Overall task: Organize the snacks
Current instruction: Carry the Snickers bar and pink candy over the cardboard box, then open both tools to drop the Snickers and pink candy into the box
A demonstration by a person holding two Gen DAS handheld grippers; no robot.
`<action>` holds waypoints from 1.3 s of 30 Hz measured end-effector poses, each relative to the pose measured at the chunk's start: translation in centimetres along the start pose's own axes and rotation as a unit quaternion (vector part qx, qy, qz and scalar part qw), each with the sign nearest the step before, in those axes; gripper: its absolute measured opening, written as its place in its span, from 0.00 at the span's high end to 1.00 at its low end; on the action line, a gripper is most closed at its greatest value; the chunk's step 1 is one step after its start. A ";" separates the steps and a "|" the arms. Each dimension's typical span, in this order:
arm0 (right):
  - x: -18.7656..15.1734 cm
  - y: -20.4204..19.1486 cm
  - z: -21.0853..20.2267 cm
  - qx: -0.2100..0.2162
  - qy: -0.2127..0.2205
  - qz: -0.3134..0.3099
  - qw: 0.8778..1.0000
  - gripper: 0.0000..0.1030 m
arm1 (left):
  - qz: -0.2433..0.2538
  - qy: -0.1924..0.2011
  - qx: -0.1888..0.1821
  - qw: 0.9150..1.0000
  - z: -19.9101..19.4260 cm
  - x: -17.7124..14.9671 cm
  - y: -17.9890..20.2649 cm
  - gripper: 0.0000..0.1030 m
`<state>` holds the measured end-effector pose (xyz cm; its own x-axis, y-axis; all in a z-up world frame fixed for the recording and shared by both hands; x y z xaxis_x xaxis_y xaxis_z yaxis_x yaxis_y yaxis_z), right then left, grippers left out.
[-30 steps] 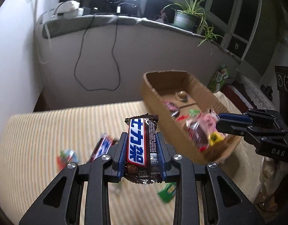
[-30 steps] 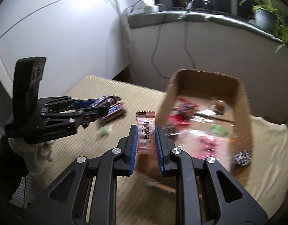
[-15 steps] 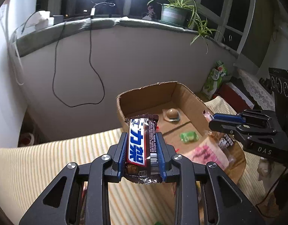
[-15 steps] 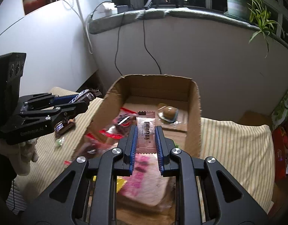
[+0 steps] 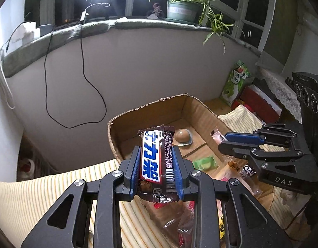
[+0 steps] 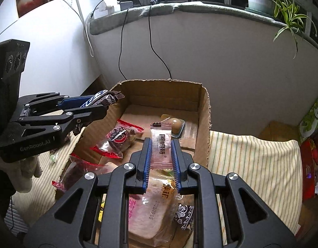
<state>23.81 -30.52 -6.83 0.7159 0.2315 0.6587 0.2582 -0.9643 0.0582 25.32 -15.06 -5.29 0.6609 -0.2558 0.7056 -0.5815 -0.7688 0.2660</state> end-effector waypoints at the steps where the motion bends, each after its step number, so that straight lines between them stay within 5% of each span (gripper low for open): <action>1: -0.1 0.0 0.0 0.000 -0.001 0.000 1.000 0.81 | 0.001 -0.001 0.000 1.000 0.1 0.0 0.0 0.74; 14: -0.3 0.1 0.7 -0.006 -0.009 0.000 1.000 0.80 | 0.015 0.001 -0.001 1.000 0.0 0.1 0.7 0.73; 16: -0.3 0.0 0.6 -0.006 -0.009 -0.003 1.000 0.78 | 0.016 0.000 0.000 1.000 0.1 0.1 0.8 0.66; 17: -0.4 -0.1 0.6 -0.007 -0.008 -0.004 1.000 0.75 | 0.017 0.000 0.002 1.000 0.1 0.1 0.9 0.63; 19: -0.5 -0.2 0.4 -0.011 -0.003 -0.004 1.000 0.48 | 0.019 0.000 0.003 1.000 0.1 0.0 0.9 0.60; 25: -0.6 -0.3 -0.4 -0.019 0.007 -0.013 1.000 0.23 | 0.024 0.000 0.006 1.000 0.0 0.1 1.1 0.41; 31: -0.9 -0.4 -0.9 -0.029 0.008 -0.018 0.999 0.17 | 0.020 0.006 0.016 1.000 -0.6 0.1 1.2 0.25; 39: -1.2 -0.4 -2.3 -0.034 0.013 -0.015 0.999 0.16 | 0.014 0.019 0.026 0.999 -2.2 -0.4 1.3 0.25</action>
<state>21.40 -30.70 -5.92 0.6907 0.2573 0.6758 0.2340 -0.9638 0.1279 23.21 -14.68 -3.74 0.6258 -0.2561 0.7368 -0.5733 -0.7914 0.2119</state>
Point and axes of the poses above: each gripper's, at about its wrist camera, not at the fingertips, and z roughly the way its jaws point, y to its right, x to its top, the point moved 2 cm from there along z, roughly the way its jaws point, and after that the axes turned 13 degrees about -x, right-handed, at the moved point
